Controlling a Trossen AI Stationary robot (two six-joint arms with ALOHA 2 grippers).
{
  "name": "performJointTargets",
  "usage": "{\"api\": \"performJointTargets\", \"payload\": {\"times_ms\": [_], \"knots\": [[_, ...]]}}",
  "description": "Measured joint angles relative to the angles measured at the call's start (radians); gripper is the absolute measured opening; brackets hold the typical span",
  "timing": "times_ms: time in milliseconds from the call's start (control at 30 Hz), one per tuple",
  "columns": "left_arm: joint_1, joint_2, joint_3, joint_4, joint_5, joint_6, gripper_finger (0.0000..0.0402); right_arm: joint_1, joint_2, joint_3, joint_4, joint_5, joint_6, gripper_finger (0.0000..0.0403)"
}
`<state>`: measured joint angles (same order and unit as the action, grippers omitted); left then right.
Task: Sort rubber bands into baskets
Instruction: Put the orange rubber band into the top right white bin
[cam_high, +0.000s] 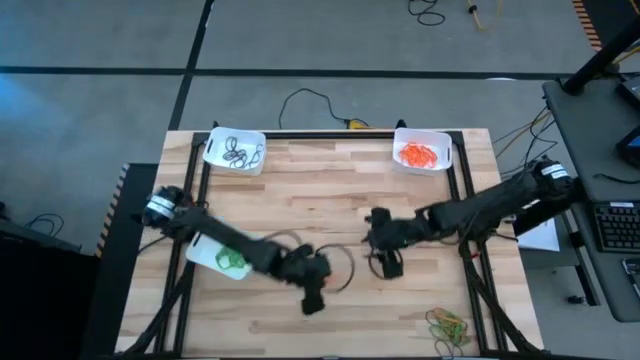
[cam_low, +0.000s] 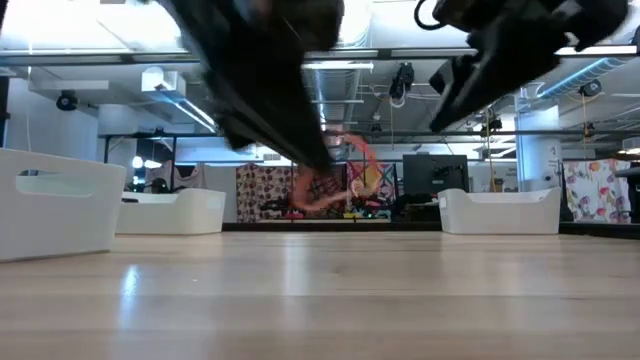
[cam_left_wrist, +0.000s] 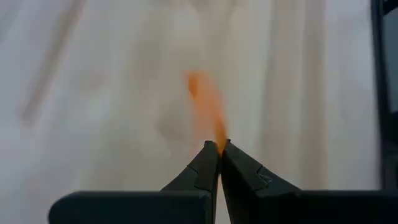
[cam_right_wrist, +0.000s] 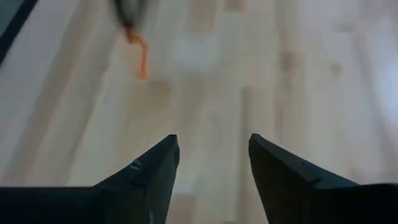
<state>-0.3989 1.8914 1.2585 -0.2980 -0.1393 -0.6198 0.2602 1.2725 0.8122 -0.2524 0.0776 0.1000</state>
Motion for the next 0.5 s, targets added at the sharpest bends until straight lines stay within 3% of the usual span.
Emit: {"api": "performJointTargets", "payload": {"times_ms": [167, 267, 500], "knots": [[0.176, 0.042, -0.027, 0.105, 0.093, 0.182, 0.0000, 0.072, 0.061, -0.005, -0.080, 0.049, 0.092, 0.0214], [0.252, 0.087, -0.010, 0.103, 0.151, 0.200, 0.0000, 0.100, 0.073, -0.039, -0.133, 0.112, 0.147, 0.0216], [0.273, 0.201, 0.059, 0.157, 0.232, 0.208, 0.0000, 0.108, 0.042, -0.171, 0.014, 0.151, 0.248, 0.0217]]}}
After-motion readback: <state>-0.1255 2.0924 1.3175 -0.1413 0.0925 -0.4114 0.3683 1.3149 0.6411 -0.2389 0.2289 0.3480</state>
